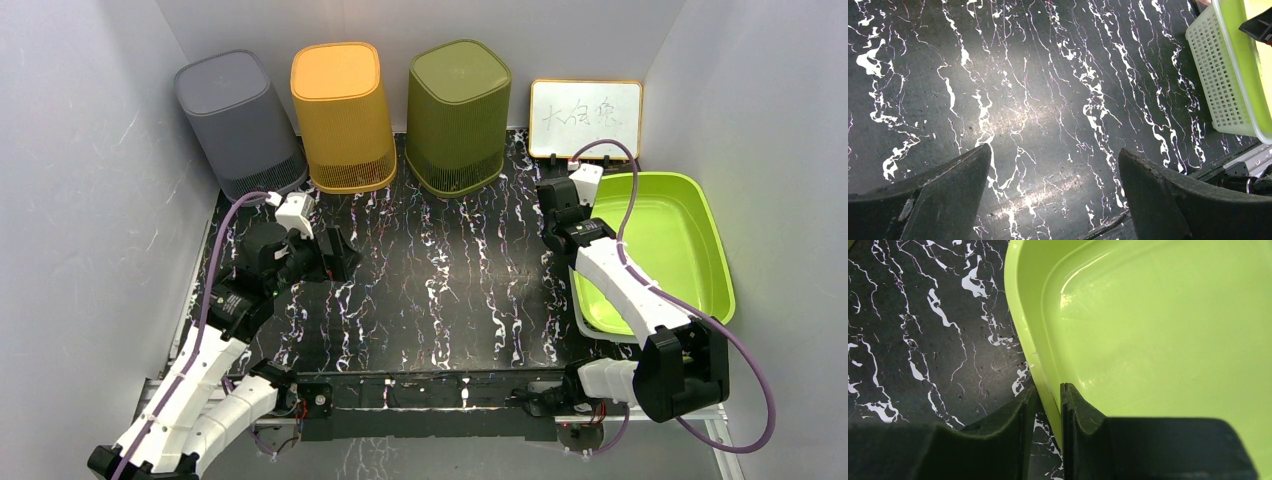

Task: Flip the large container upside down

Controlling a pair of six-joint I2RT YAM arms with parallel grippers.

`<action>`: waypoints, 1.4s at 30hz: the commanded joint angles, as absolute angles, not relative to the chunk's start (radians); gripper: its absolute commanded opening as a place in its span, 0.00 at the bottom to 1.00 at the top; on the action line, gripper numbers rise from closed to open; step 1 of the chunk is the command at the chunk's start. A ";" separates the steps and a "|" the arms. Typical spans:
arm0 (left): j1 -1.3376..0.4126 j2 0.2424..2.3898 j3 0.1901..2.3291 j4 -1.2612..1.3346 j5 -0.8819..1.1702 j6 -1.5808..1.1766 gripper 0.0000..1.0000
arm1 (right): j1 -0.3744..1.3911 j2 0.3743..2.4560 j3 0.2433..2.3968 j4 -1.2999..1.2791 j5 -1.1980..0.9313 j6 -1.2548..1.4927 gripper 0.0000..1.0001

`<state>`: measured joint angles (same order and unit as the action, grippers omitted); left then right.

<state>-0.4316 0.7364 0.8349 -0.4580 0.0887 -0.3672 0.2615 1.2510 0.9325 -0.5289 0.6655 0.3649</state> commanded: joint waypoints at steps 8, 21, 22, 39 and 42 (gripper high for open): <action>-0.435 0.679 0.831 -0.502 0.064 -0.367 0.98 | 0.252 1.248 0.921 -0.476 0.695 0.377 0.00; -0.436 0.667 0.819 -0.495 0.059 -0.375 0.98 | 0.252 1.144 1.005 -0.491 0.692 0.330 0.08; -0.436 0.665 0.817 -0.493 0.060 -0.377 0.98 | 0.253 1.160 1.011 -0.506 0.694 0.333 0.14; -0.436 0.674 0.890 -0.525 0.036 -0.354 0.98 | 0.253 1.120 1.372 -0.602 0.570 0.272 0.00; -0.436 0.673 0.892 -0.521 0.035 -0.354 0.98 | 0.253 1.111 1.467 -0.626 0.494 0.259 0.00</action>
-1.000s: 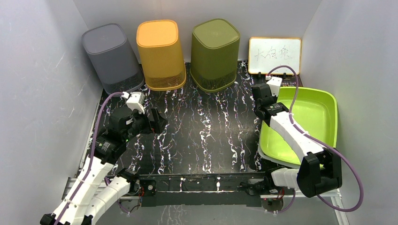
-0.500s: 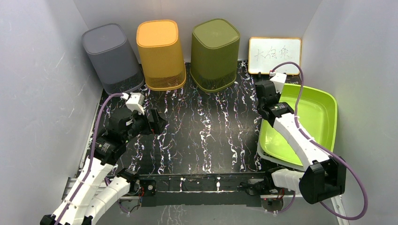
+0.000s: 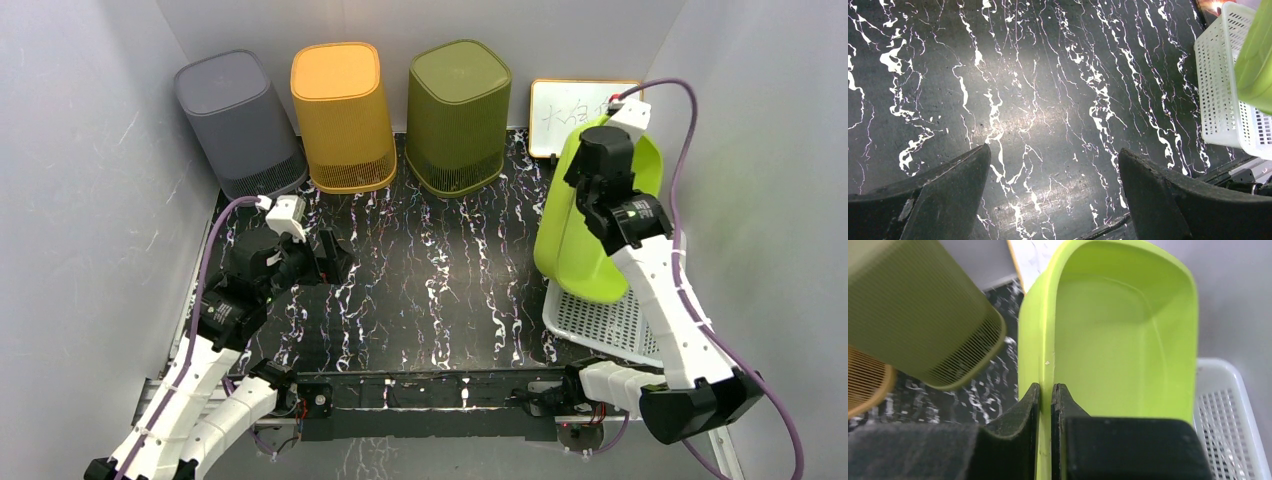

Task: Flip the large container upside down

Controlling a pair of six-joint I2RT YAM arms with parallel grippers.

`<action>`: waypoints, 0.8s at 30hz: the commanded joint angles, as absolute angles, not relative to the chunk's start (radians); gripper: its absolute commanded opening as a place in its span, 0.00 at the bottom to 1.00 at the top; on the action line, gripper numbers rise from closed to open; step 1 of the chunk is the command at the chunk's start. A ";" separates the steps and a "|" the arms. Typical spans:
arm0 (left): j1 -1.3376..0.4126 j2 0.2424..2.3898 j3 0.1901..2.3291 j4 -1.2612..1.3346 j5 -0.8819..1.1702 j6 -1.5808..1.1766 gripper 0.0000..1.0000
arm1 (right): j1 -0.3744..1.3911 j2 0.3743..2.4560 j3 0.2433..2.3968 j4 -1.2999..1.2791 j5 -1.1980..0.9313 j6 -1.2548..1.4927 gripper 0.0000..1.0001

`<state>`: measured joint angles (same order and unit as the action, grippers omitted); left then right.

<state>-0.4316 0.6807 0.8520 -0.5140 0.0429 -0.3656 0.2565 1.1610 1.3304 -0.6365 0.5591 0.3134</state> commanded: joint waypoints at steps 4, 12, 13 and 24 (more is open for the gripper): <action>-0.436 0.686 0.925 -0.528 0.040 -0.352 0.98 | 0.253 1.114 1.585 -0.656 0.409 0.257 0.00; -0.436 0.721 1.079 -0.563 0.042 -0.330 0.98 | 0.253 1.122 1.708 -0.636 0.163 0.306 0.00; -0.436 0.724 1.101 -0.569 0.039 -0.325 0.98 | 0.253 1.123 1.719 -0.629 0.128 0.316 0.00; -0.436 0.765 1.351 -0.641 -0.002 -0.293 0.98 | 0.253 1.154 1.774 -0.535 -0.190 0.432 0.00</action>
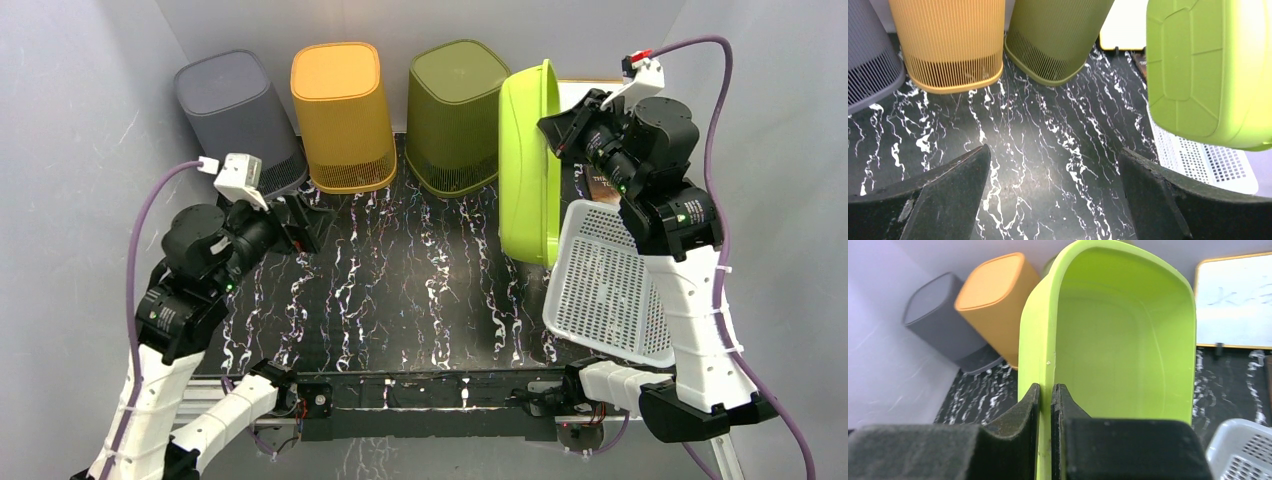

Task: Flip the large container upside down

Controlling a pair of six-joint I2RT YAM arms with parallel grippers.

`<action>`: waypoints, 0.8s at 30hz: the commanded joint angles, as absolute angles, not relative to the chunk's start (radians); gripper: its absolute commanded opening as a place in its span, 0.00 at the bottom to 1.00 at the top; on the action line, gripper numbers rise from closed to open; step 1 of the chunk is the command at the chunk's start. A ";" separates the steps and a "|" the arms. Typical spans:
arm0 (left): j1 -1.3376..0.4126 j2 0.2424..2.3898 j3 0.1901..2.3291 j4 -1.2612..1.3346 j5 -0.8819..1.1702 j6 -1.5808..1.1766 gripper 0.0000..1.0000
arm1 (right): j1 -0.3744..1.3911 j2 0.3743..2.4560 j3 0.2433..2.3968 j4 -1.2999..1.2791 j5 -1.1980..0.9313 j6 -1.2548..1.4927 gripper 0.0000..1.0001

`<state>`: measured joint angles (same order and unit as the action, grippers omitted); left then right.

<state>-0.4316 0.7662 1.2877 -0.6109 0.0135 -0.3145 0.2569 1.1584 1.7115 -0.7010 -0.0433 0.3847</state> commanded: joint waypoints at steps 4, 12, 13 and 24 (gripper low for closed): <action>-0.436 0.768 1.397 -0.643 -0.008 -0.296 0.98 | 0.253 1.153 1.703 -0.437 -0.330 0.502 0.00; -0.436 0.798 1.503 -0.661 -0.026 -0.287 0.98 | 0.348 1.147 1.490 -0.221 -0.380 0.602 0.00; -0.436 0.804 1.515 -0.662 -0.022 -0.288 0.98 | 0.395 1.156 1.483 -0.206 -0.351 0.596 0.00; -0.436 0.838 1.594 -0.660 -0.027 -0.294 0.98 | 0.807 1.319 1.360 0.196 -0.165 0.692 0.00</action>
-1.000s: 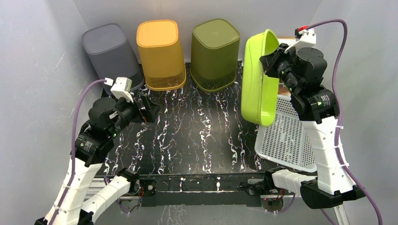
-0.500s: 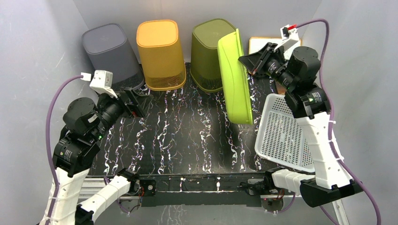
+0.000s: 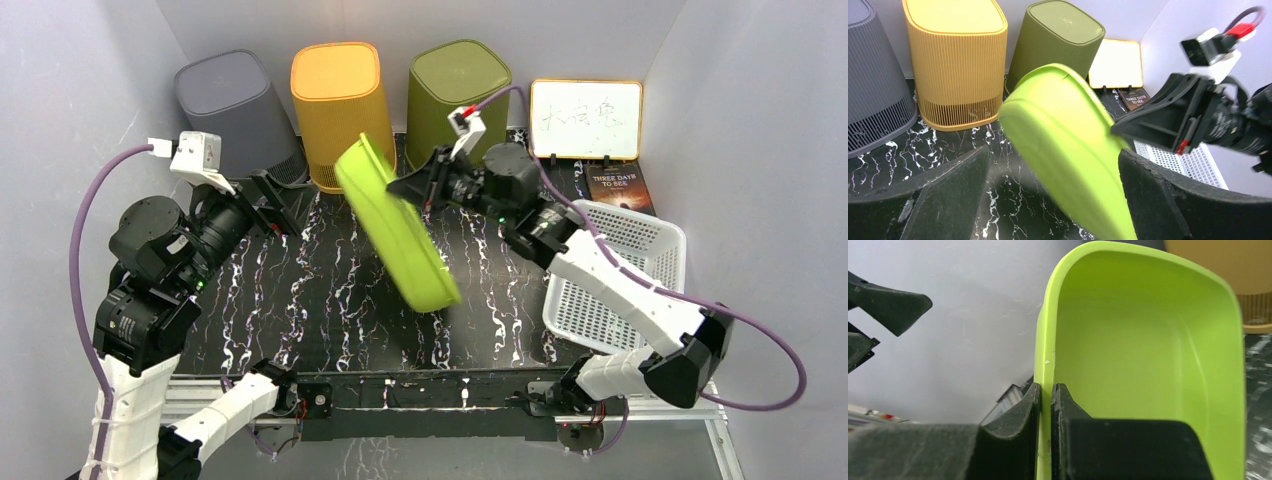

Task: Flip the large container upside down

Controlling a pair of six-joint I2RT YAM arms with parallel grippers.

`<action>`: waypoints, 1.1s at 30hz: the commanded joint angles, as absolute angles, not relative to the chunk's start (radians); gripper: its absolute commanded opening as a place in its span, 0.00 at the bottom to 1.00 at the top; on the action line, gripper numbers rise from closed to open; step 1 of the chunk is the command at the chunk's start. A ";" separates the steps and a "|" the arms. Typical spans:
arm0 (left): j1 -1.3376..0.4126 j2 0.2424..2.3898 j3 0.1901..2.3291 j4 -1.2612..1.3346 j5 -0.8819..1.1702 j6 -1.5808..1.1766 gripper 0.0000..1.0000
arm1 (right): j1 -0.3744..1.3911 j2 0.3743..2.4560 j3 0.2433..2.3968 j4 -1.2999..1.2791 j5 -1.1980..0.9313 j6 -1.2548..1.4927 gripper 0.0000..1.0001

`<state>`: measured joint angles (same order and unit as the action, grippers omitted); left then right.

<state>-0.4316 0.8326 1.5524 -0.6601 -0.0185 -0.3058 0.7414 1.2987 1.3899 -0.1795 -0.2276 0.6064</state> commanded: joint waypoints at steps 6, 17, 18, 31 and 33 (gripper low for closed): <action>-0.435 0.837 1.628 -0.658 -0.044 -0.301 0.98 | 0.878 1.463 1.263 0.538 -0.149 0.875 0.00; -0.436 0.839 1.674 -0.713 -0.069 -0.292 0.98 | 0.879 1.724 1.149 1.132 -0.081 1.272 0.00; -0.436 0.838 1.674 -0.717 -0.073 -0.289 0.98 | 0.873 1.733 1.125 1.180 -0.064 1.316 0.00; -0.436 0.821 1.625 -0.716 -0.086 -0.283 0.98 | 0.684 1.595 0.700 1.192 0.056 1.425 0.00; -0.436 0.818 1.611 -0.709 -0.082 -0.285 0.98 | 0.648 1.568 0.648 1.164 0.052 1.427 0.00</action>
<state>-0.4316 0.8253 1.6344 -0.7265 -0.0799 -0.2951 0.6937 1.6054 0.7403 1.2175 0.0547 1.4303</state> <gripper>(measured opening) 0.983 0.053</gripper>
